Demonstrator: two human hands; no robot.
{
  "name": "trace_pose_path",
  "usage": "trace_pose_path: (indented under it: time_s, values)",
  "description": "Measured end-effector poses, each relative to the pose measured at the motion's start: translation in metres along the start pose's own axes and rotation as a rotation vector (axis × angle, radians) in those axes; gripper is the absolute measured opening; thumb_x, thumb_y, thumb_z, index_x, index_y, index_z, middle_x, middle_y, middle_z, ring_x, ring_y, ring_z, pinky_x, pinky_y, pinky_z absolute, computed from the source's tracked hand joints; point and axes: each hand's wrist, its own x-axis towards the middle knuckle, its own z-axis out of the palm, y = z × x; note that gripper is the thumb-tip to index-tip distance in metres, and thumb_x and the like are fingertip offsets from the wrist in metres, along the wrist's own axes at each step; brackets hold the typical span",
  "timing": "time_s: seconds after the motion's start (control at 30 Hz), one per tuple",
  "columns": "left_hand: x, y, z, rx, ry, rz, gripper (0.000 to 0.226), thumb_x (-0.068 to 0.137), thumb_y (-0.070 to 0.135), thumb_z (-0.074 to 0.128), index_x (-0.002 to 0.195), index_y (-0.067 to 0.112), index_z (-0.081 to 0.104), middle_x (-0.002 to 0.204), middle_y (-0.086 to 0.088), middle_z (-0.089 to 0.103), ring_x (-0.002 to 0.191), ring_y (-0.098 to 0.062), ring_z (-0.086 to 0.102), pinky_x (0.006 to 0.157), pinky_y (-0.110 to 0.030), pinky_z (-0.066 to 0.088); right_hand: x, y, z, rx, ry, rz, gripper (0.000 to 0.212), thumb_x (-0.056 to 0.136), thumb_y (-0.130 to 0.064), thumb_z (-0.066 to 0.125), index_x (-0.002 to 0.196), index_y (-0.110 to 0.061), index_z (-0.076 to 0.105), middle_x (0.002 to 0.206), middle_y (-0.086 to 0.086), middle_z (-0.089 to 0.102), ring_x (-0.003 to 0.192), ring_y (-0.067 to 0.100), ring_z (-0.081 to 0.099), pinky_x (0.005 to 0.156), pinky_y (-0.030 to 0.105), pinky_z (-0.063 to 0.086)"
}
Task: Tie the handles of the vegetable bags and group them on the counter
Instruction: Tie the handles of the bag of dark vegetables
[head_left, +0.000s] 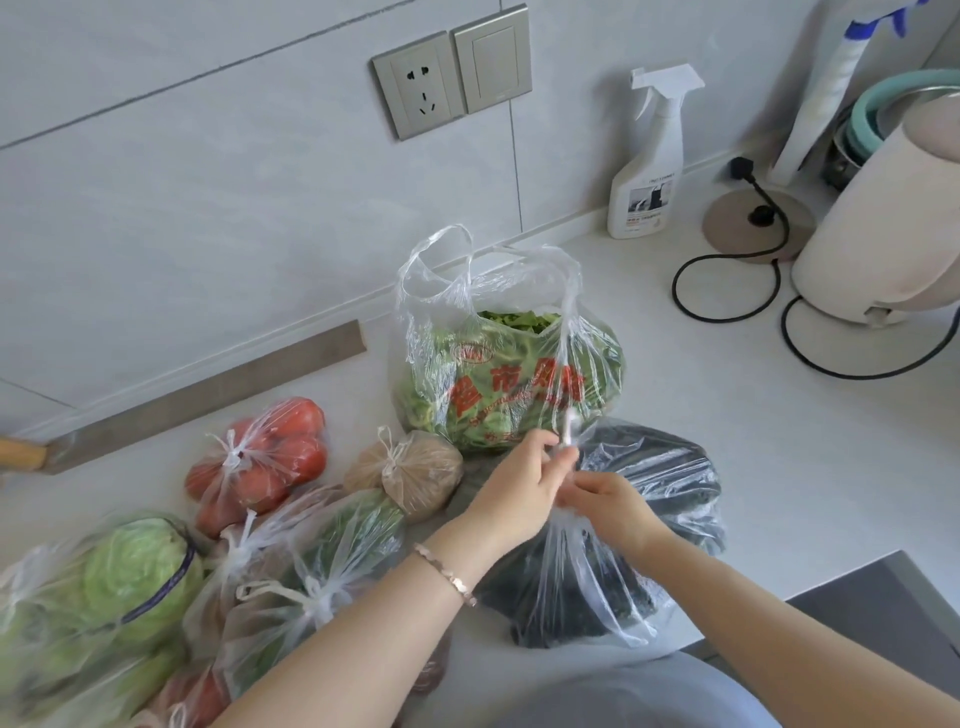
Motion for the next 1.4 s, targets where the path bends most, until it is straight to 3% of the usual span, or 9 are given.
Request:
trace_pose_path:
  time_s: [0.1, 0.5, 0.63, 0.73, 0.87, 0.97, 1.07, 1.27, 1.4]
  values:
    - [-0.006, -0.016, 0.003, 0.112, 0.007, 0.086, 0.034, 0.094, 0.035, 0.044, 0.107, 0.009, 0.061, 0.103, -0.007, 0.060, 0.093, -0.018, 0.058, 0.083, -0.027, 0.044, 0.001, -0.003, -0.005, 0.006, 0.019, 0.043, 0.034, 0.092, -0.022, 0.050, 0.064, -0.008, 0.062, 0.062, 0.003, 0.050, 0.060, 0.015, 0.043, 0.055, 0.017, 0.036]
    - [-0.014, -0.041, 0.020, -0.015, 0.172, 0.100, 0.026, 0.090, 0.026, 0.056, 0.084, 0.007, 0.073, 0.057, -0.002, 0.052, 0.053, -0.009, 0.042, 0.055, -0.020, 0.032, 0.001, 0.009, 0.012, 0.022, 0.329, -0.062, 0.051, 0.089, -0.021, 0.056, 0.039, -0.027, 0.055, 0.061, 0.007, 0.068, 0.041, 0.008, 0.030, 0.043, 0.023, 0.026]
    - [-0.016, -0.036, 0.028, -0.067, 0.227, 0.046, 0.024, 0.088, 0.024, 0.058, 0.080, 0.006, 0.071, 0.062, -0.011, 0.064, 0.054, -0.012, 0.048, 0.056, -0.027, 0.038, 0.006, 0.010, 0.014, -0.001, 0.401, -0.007, 0.011, 0.082, -0.025, 0.066, 0.074, -0.018, 0.066, 0.052, -0.005, 0.060, 0.042, 0.011, 0.039, 0.043, 0.022, 0.030]
    - [-0.016, -0.033, 0.030, -0.052, 0.216, 0.021, 0.020, 0.090, 0.021, 0.053, 0.085, 0.014, 0.072, 0.077, -0.002, 0.070, 0.069, -0.012, 0.061, 0.064, -0.025, 0.045, 0.006, 0.013, 0.011, -0.050, 0.365, -0.009, 0.025, 0.082, -0.027, 0.067, 0.099, -0.021, 0.050, 0.064, 0.000, 0.065, 0.041, 0.003, 0.047, 0.041, 0.018, 0.033]
    - [-0.011, -0.031, 0.022, -0.119, 0.231, -0.091, 0.022, 0.089, 0.022, 0.055, 0.077, 0.010, 0.070, 0.054, 0.007, 0.051, 0.052, -0.007, 0.045, 0.052, -0.023, 0.031, -0.003, 0.019, 0.009, -0.317, 0.229, -0.263, 0.025, 0.089, -0.016, 0.056, 0.114, -0.015, 0.061, 0.092, 0.004, 0.069, 0.064, 0.006, 0.058, 0.060, 0.016, 0.047]
    - [-0.010, -0.032, 0.021, -0.156, 0.187, -0.088, 0.020, 0.088, 0.021, 0.056, 0.080, 0.014, 0.073, 0.068, -0.009, 0.066, 0.065, -0.023, 0.056, 0.061, -0.030, 0.041, -0.004, 0.029, 0.007, -0.534, 0.255, -0.551, 0.030, 0.079, 0.000, 0.063, 0.108, -0.006, 0.067, 0.086, 0.008, 0.067, 0.070, 0.016, 0.058, 0.070, 0.024, 0.051]
    - [-0.012, -0.031, 0.022, -0.145, 0.188, -0.069, 0.019, 0.089, 0.020, 0.055, 0.086, 0.016, 0.074, 0.080, -0.014, 0.070, 0.074, -0.027, 0.059, 0.065, -0.036, 0.044, -0.001, 0.033, 0.009, -0.661, 0.288, -0.675, 0.031, 0.069, 0.008, 0.070, 0.098, -0.005, 0.071, 0.074, 0.008, 0.064, 0.061, 0.018, 0.058, 0.056, 0.022, 0.050]
    - [-0.015, -0.034, 0.021, -0.011, 0.233, -0.004, 0.020, 0.088, 0.026, 0.057, 0.089, 0.012, 0.072, 0.076, 0.005, 0.054, 0.079, -0.019, 0.055, 0.074, -0.036, 0.044, 0.003, 0.027, 0.005, -0.706, 0.221, -0.572, 0.011, 0.073, 0.003, 0.069, 0.081, -0.003, 0.072, 0.082, 0.016, 0.061, 0.054, 0.027, 0.059, 0.050, 0.028, 0.047]
    - [-0.016, -0.037, 0.023, 0.111, 0.274, 0.080, 0.022, 0.089, 0.029, 0.056, 0.088, 0.012, 0.070, 0.073, 0.011, 0.043, 0.072, -0.014, 0.052, 0.069, -0.033, 0.045, 0.001, 0.015, -0.005, -0.604, 0.146, -0.476, 0.013, 0.079, 0.000, 0.063, 0.087, -0.005, 0.072, 0.076, 0.003, 0.061, 0.066, 0.014, 0.053, 0.060, 0.008, 0.037]
